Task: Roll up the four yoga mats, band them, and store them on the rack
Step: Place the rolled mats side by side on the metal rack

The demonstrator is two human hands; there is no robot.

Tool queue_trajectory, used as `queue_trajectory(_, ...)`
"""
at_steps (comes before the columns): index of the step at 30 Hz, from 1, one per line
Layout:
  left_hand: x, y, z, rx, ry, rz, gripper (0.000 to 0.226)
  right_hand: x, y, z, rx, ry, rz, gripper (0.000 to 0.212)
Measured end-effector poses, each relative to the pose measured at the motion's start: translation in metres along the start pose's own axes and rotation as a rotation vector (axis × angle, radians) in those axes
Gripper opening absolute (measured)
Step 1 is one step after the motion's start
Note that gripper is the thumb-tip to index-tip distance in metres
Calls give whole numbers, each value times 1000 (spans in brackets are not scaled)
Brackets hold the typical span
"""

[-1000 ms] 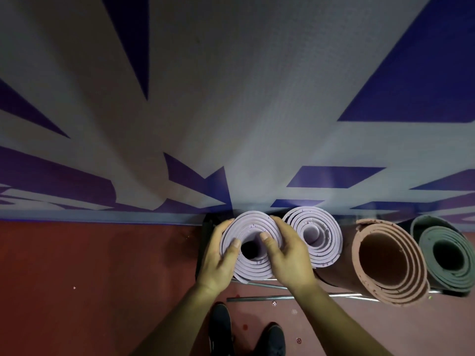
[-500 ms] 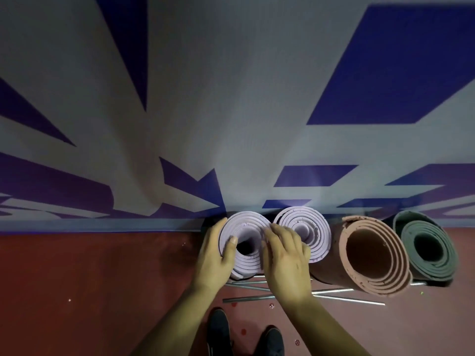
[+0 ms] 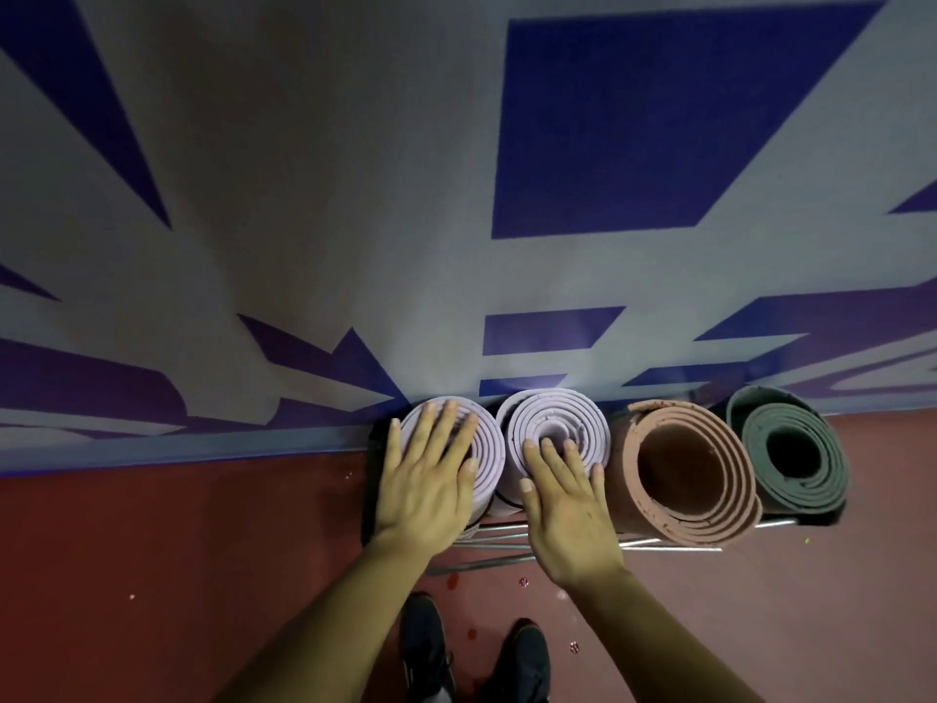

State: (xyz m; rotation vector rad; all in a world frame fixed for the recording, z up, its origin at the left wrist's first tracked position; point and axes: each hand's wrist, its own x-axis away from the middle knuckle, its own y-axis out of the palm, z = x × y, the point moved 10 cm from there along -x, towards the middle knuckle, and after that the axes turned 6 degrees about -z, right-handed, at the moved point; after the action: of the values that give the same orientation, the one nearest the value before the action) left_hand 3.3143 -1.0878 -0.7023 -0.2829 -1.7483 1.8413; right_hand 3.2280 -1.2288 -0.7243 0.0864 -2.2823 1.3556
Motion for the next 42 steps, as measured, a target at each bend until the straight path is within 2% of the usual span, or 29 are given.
queue_trajectory(13,-13,-2,2,-22,-19,-26,60,-8,-8,-2,-10,-36,-8,54)
queue_trajectory(15,-10,-9,6,-1,15,1,59,-4,-22,-4,-22,-57,55,49)
queue_trajectory(18,-12,-11,17,33,84,43,57,-3,-48,4,-40,-90,262,42)
queue_trajectory(24,-19,1,27,9,87,19,60,-33,-20,14,107,-68,61,57)
queue_trajectory(29,-22,2,21,-37,76,20,59,-23,-9,16,128,-46,47,60)
queue_trajectory(33,-20,5,28,-52,83,12,60,-11,-13,14,125,-64,102,59)
queue_trajectory(42,-28,8,24,-61,78,36,60,-27,-9,16,111,-56,34,59)
